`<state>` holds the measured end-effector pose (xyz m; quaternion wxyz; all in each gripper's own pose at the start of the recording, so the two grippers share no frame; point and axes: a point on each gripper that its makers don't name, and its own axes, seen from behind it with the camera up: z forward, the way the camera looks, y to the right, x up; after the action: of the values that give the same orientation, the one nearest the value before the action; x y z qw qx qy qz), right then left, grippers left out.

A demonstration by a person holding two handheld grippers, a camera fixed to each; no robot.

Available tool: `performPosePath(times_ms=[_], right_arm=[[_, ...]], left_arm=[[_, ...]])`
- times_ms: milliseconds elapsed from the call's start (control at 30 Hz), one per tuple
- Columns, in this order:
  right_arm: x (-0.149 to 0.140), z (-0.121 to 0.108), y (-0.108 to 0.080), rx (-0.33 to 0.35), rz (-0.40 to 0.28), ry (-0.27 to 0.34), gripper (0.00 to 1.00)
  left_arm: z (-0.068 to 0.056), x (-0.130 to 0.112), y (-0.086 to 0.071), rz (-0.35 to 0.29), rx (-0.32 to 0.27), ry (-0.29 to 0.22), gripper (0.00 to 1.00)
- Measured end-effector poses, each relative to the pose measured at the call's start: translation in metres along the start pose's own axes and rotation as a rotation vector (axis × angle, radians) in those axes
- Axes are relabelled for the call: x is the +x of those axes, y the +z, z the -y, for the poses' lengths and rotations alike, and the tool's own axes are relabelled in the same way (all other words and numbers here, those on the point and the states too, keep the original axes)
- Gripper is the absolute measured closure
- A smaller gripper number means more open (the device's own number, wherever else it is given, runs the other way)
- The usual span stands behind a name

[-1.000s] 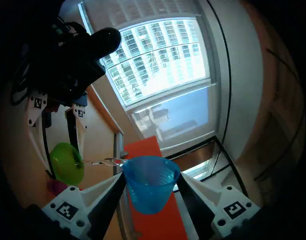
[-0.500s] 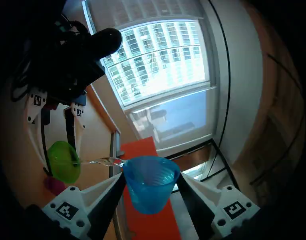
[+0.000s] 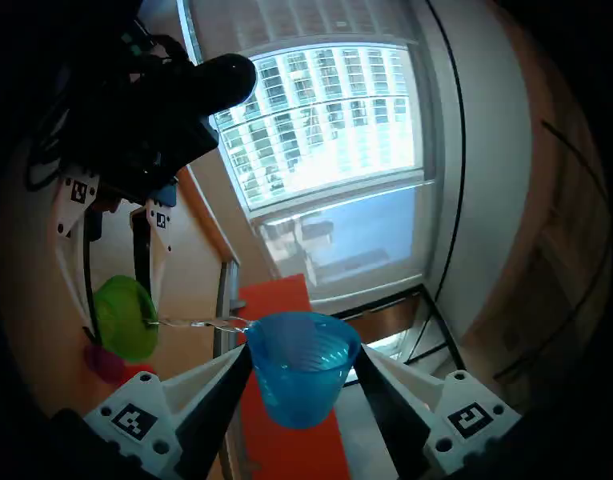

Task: Pour water

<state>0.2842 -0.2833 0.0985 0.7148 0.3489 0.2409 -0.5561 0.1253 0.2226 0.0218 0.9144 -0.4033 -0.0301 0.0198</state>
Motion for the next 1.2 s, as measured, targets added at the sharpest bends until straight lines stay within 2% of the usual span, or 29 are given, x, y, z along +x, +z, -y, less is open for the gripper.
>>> performPosePath(times_ms=[1200], right_arm=[[0.0039, -0.0099, 0.0006, -0.011, 0.004, -0.145, 0.10]], left_arm=[[0.0012, -0.0001, 0.0013, 0.000, 0.003, 0.003, 0.12]])
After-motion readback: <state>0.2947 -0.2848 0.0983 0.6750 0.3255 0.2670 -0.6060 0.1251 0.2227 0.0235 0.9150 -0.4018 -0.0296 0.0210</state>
